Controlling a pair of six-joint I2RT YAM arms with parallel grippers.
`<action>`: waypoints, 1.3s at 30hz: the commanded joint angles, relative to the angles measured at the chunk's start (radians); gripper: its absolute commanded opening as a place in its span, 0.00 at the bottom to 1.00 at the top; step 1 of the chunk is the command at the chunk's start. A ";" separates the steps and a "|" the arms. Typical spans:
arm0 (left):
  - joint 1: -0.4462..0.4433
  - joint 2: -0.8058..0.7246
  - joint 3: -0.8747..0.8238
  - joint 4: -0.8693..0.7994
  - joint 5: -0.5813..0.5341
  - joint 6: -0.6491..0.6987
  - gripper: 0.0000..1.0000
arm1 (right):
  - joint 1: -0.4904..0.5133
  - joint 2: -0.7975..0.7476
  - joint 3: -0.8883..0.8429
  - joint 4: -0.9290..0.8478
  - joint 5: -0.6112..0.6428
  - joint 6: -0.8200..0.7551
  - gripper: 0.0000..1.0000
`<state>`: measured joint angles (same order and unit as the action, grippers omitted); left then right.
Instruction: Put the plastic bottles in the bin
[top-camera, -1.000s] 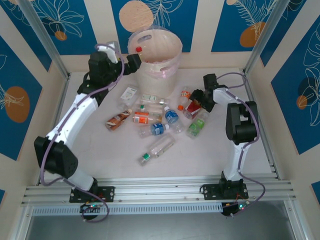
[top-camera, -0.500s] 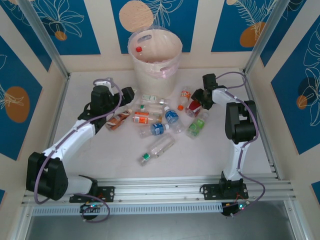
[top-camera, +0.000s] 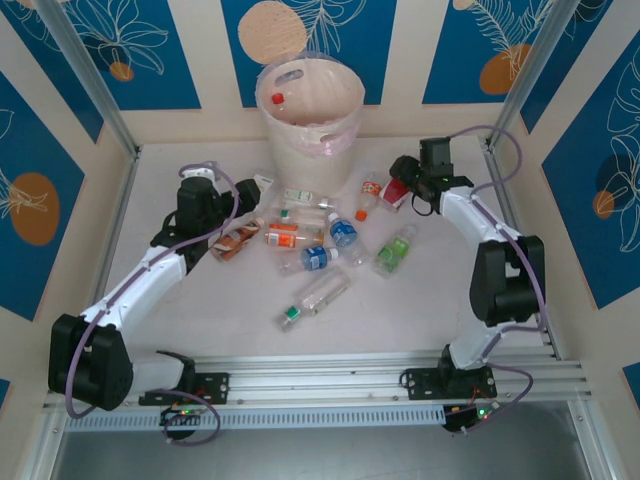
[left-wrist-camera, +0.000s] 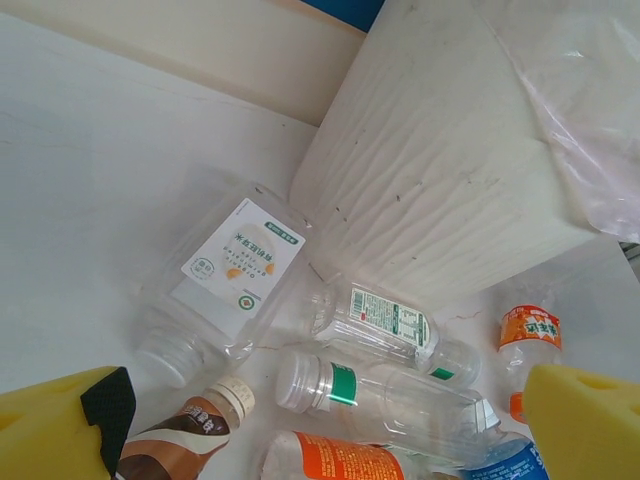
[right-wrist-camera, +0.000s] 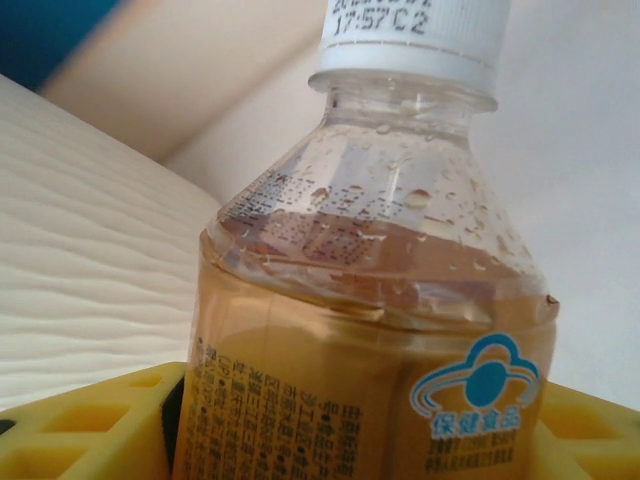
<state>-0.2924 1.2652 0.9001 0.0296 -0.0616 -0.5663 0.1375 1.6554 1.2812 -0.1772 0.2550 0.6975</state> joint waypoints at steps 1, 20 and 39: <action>0.016 0.000 -0.014 -0.016 -0.004 0.021 1.00 | 0.019 -0.069 -0.033 0.095 0.003 -0.047 0.55; 0.044 0.063 -0.001 -0.028 0.045 -0.027 1.00 | 0.117 -0.161 0.155 0.191 -0.314 -0.121 0.56; 0.072 0.095 0.016 -0.045 0.075 -0.037 1.00 | 0.243 0.393 0.910 0.193 -0.229 -0.175 0.55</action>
<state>-0.2356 1.3590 0.8982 -0.0055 -0.0078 -0.5968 0.3653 1.9816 2.1098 0.0250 -0.0528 0.5709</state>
